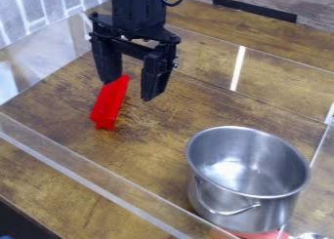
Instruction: Put the red object in the silver pot
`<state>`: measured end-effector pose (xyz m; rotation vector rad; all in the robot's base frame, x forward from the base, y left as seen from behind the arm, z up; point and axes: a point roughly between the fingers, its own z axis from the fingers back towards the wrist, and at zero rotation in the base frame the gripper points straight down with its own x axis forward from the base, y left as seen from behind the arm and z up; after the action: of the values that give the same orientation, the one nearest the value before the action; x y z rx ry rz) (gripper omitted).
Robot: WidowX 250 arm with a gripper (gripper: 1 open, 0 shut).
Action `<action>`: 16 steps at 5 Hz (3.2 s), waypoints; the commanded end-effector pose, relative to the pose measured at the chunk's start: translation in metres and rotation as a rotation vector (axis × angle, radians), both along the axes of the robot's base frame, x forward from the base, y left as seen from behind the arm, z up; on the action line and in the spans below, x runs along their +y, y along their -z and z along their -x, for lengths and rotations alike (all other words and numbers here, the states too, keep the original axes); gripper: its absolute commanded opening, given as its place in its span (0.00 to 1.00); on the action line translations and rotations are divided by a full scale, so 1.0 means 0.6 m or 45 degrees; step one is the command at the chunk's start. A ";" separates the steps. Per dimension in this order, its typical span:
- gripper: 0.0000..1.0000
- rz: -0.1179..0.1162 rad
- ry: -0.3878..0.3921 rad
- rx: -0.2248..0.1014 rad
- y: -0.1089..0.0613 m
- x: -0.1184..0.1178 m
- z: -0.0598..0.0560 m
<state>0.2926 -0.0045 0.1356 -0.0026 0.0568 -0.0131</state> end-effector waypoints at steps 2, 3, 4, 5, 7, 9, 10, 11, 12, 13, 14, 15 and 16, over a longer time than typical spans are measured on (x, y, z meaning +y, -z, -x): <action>1.00 -0.013 -0.210 0.001 0.038 0.022 -0.010; 1.00 -0.019 -0.290 0.008 0.044 0.034 -0.011; 1.00 -0.021 -0.264 -0.002 0.062 0.062 -0.009; 1.00 -0.009 -0.220 -0.042 0.082 0.100 -0.021; 1.00 0.034 -0.298 -0.129 0.114 0.092 -0.049; 1.00 0.061 -0.253 -0.167 0.140 0.132 -0.086; 1.00 0.072 -0.254 -0.161 0.162 0.133 -0.106; 0.00 0.089 -0.261 -0.141 0.178 0.127 -0.117; 0.00 0.096 -0.284 -0.127 0.167 0.137 -0.115; 1.00 0.089 -0.289 -0.102 0.164 0.151 -0.116; 1.00 0.080 -0.321 -0.081 0.146 0.150 -0.108; 0.00 0.097 -0.371 -0.078 0.087 0.139 -0.094; 1.00 0.130 -0.396 -0.086 0.076 0.137 -0.084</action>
<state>0.3395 0.0714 0.0592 -0.1204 0.0764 0.2859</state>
